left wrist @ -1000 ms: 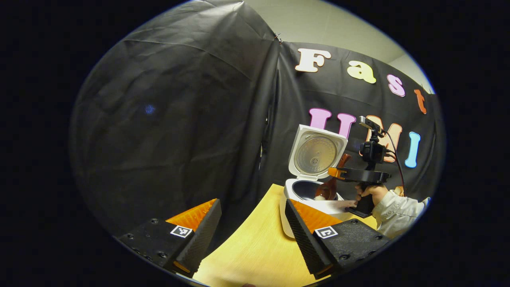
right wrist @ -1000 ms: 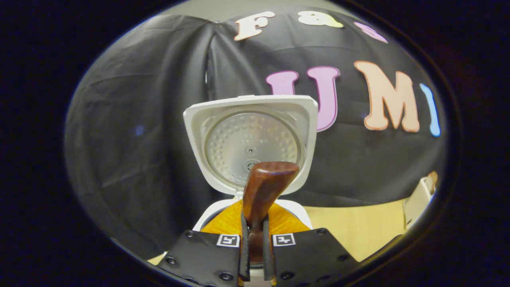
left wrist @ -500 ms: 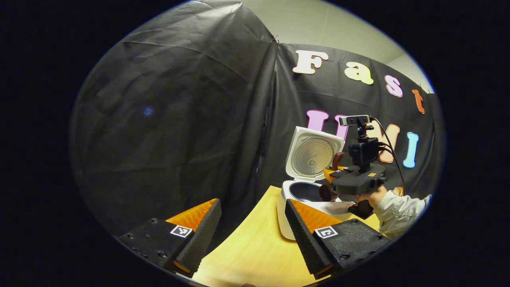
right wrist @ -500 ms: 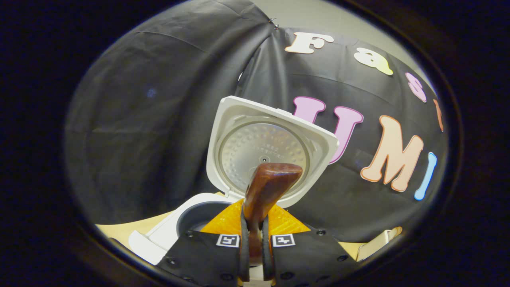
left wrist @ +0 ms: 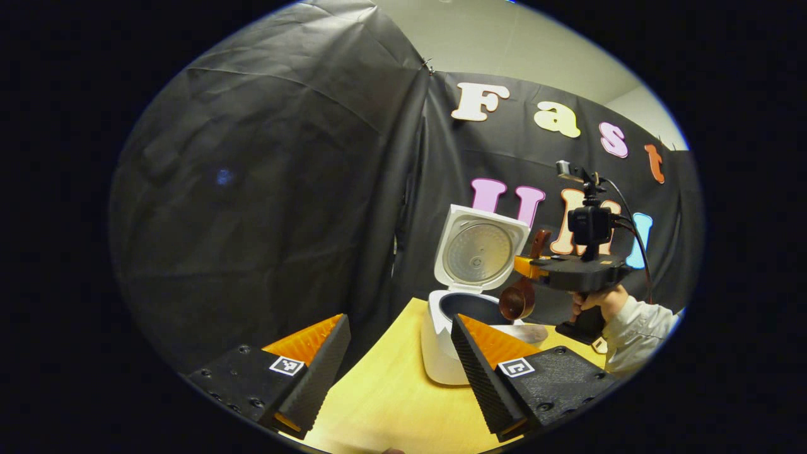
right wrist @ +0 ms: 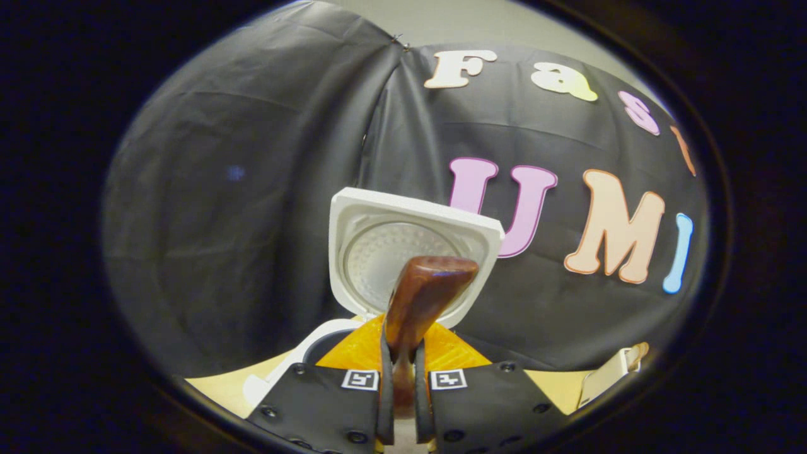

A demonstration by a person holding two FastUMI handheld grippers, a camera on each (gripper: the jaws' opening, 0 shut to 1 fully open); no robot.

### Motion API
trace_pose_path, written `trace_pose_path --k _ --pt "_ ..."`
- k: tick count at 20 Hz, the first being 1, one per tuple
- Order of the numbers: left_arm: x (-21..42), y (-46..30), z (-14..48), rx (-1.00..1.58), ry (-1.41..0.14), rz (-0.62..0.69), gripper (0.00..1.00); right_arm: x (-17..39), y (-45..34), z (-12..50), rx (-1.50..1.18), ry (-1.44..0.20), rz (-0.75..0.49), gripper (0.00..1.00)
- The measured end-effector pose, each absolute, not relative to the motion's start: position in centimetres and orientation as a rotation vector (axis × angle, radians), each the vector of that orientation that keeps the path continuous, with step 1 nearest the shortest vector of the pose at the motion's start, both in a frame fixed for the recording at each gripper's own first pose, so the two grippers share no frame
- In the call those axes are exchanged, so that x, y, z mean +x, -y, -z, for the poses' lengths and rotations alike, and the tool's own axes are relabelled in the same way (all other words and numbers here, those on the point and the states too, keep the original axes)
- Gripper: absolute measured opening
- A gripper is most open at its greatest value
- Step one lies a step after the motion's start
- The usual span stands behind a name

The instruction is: Close the left gripper, press the button to open the rice cooker; take a wooden spoon from the chopstick holder with the right hand, scoop a spoonful of rice and pour it into the rice cooker, then put the wooden spoon back into the chopstick holder.

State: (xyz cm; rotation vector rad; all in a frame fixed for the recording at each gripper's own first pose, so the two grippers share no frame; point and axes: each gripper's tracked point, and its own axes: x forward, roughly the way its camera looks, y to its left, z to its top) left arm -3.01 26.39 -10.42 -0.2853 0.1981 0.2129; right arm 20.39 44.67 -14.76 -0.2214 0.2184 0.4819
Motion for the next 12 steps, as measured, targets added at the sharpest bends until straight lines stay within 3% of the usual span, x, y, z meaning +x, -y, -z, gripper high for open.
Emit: trace_pose_path --k 12 --pt "0.2 -17.4 6.3 -0.239 -0.148 -0.045 0.93 15.5 -30.6 5.2 -0.087 -0.179 -0.397 0.14"
